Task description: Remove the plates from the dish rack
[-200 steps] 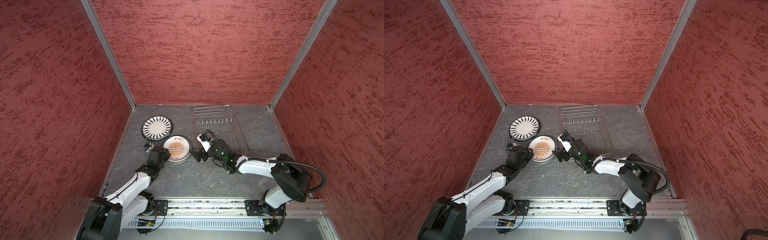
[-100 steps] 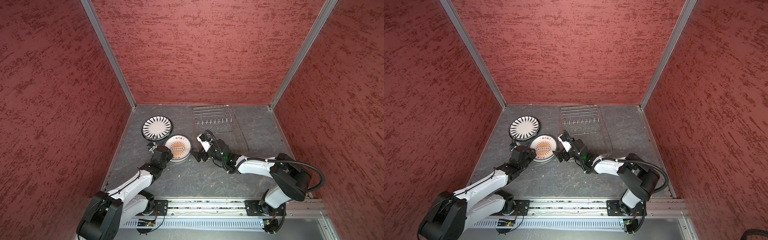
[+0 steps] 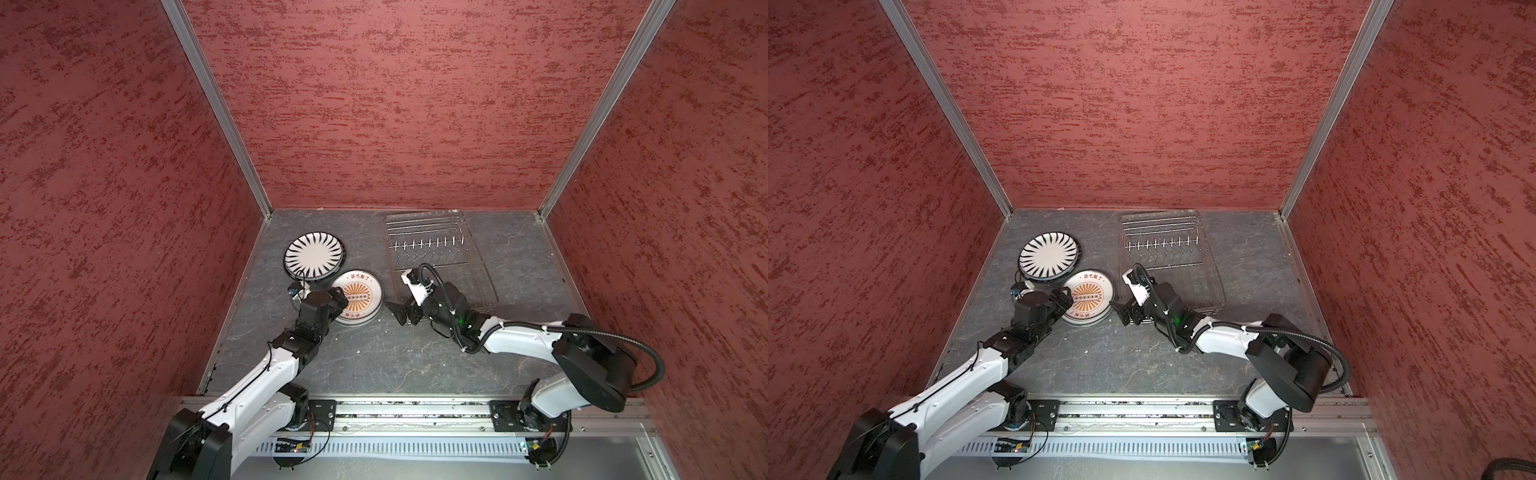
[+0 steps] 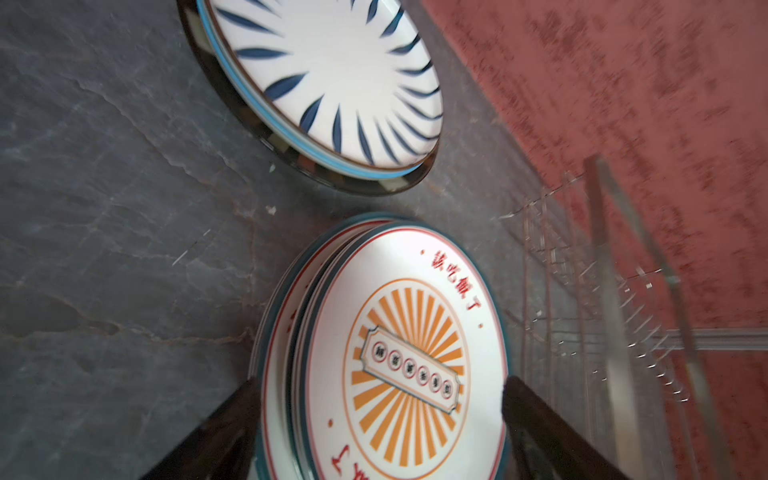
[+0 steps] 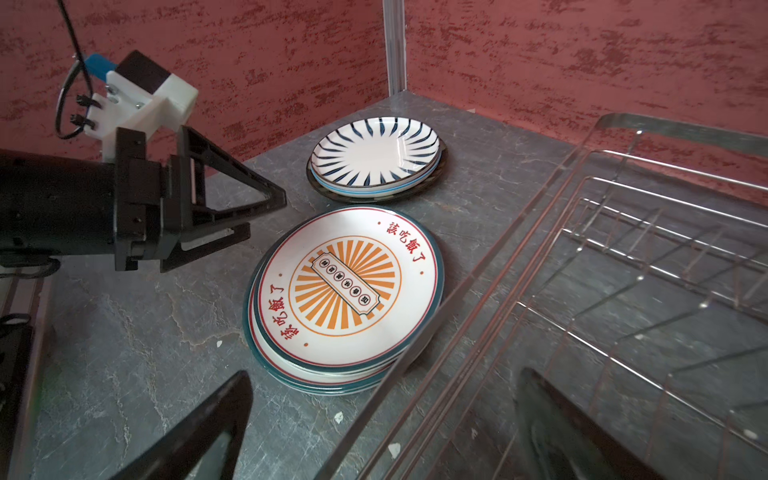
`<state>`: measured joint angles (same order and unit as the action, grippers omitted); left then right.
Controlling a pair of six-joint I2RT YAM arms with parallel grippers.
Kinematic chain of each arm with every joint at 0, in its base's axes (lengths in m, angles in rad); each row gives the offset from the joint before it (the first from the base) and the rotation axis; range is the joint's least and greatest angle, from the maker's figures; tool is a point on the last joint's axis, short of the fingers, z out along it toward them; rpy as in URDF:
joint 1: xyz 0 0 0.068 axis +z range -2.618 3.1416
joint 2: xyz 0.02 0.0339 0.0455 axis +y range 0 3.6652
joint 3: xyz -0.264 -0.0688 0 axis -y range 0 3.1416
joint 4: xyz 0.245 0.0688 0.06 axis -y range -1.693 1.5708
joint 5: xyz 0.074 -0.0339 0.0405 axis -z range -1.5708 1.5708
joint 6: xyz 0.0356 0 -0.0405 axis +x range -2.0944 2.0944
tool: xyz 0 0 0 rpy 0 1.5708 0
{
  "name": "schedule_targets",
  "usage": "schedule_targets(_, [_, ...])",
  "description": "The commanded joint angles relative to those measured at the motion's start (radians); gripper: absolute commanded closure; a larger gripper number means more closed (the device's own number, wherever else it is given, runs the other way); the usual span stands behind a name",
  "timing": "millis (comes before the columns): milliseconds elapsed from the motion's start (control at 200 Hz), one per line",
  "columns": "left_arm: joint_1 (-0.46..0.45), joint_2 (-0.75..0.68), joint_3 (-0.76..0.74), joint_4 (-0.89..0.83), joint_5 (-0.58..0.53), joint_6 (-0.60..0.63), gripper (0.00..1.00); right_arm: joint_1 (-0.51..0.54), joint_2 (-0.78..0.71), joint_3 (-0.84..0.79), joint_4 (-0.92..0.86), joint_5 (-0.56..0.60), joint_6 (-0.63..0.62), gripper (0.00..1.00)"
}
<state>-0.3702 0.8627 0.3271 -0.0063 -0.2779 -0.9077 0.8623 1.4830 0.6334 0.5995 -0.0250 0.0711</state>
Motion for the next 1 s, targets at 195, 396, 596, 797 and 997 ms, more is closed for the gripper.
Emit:
schedule_targets(195, [0.010, -0.088, 0.041, 0.200, -0.030, 0.202, 0.01, -0.118, -0.211, 0.026, -0.087, 0.246, 0.126, 0.01])
schedule_targets(396, [0.079, 0.050, 0.185, 0.240, -0.118, 0.333, 0.00, -0.407, -0.317, 0.106, -0.285, 0.227, 0.234, 0.01])
schedule_targets(596, [0.115, 0.030, 0.205, 0.242, -0.108, 0.434, 0.00, -0.660, -0.423, 0.068, -0.353, 0.255, 0.258, 0.01])
schedule_targets(797, [0.182, 0.058, 0.197, 0.201, -0.279, 0.585, 0.01, -0.793, -0.388, 0.010, -0.387, 0.313, 0.142, 0.02])
schedule_targets(997, [0.274, 0.188, 0.029, 0.514, -0.289, 0.752, 0.01, -0.835, -0.244, -0.090, -0.234, 0.415, 0.051, 0.01])
